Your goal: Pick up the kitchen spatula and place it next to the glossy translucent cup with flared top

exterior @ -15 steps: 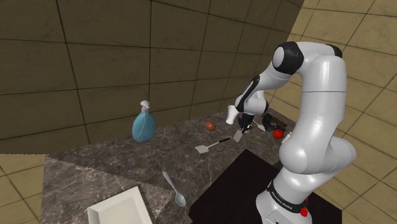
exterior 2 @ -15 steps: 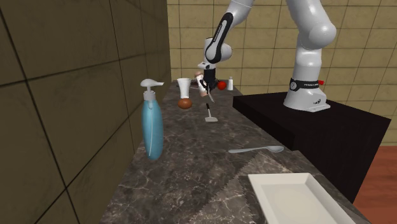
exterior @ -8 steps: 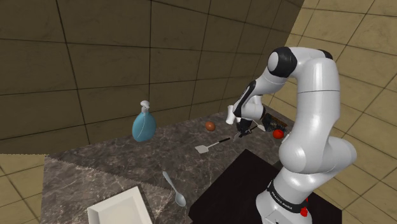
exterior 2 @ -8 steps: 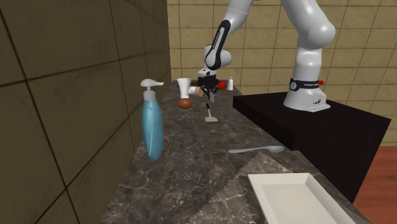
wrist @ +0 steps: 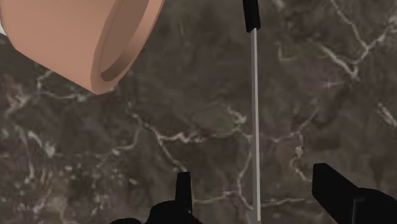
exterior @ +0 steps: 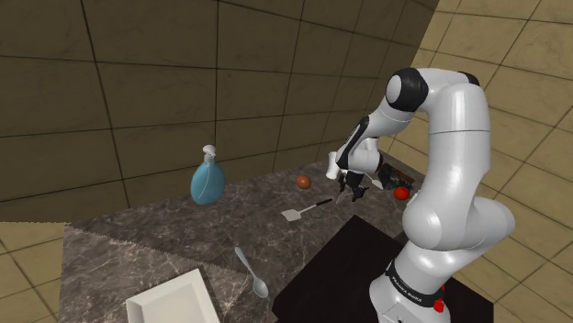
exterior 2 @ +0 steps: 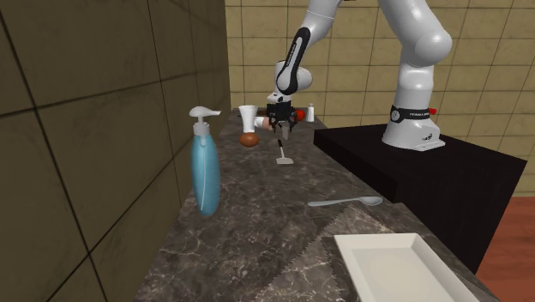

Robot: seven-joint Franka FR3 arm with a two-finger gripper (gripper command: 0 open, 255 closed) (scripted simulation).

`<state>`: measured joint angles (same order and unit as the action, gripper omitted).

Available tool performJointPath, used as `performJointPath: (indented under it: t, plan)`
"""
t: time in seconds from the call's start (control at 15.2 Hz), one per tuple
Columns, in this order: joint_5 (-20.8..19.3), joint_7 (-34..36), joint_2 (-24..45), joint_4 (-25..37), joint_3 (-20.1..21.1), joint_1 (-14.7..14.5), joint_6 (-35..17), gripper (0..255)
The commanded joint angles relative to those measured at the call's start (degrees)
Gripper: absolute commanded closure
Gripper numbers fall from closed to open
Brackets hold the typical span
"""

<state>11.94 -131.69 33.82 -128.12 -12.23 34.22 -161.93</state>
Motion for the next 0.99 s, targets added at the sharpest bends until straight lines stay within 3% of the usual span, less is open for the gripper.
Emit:
performJointPath:
  t: [0.0, 0.13, 0.4, 0.92]
  plan:
    - [0.0, 0.0, 0.0, 0.0, 0.0, 0.0, 0.0, 0]
    - [0.0, 0.0, 0.0, 0.0, 0.0, 0.0, 0.0, 0]
    - [-2.5, 1.9, -7.5, -2.4, -3.2, -2.9, 5.2, 0]
    - [-2.5, 1.9, -7.5, -2.4, -3.2, -2.9, 5.2, 0]
